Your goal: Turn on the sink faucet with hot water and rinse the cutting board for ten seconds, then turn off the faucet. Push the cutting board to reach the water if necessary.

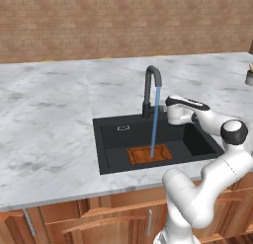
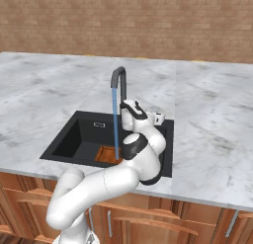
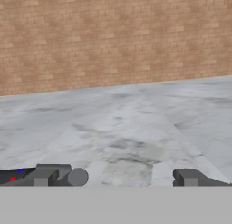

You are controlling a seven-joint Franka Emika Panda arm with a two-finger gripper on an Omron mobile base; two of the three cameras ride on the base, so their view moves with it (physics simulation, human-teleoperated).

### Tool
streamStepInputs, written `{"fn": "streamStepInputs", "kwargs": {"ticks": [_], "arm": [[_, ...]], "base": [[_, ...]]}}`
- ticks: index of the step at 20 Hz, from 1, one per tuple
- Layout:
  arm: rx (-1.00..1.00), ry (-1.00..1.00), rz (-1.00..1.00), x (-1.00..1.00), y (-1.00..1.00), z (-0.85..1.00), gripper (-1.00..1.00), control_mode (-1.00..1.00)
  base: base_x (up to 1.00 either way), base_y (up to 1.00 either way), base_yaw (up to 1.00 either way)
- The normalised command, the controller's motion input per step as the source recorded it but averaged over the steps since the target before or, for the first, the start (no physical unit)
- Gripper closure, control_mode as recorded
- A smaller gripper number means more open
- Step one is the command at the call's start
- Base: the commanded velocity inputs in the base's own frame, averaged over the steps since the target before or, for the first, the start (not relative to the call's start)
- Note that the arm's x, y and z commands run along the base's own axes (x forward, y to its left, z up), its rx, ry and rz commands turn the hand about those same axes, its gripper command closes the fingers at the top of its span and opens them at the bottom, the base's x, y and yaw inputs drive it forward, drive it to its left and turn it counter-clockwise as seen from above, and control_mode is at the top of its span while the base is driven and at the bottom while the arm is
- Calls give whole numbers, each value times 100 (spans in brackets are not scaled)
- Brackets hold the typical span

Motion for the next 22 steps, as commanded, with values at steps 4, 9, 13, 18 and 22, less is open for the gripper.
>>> {"fn": "streamStepInputs", "kwargs": {"ticks": [4, 9, 13, 18, 22], "arm": [[0, 0, 0, 0, 0, 18, -100, -100], [0, 0, 0, 0, 0, 21, -100, -100], [2, 0, 0, -8, -13, 9, -100, -100], [4, 0, 3, -17, -33, 0, -100, -100], [4, -1, 4, -17, -38, 0, -100, -100]], "base": [[0, 0, 0], [0, 0, 0], [0, 0, 0], [0, 0, 0], [0, 0, 0]]}}
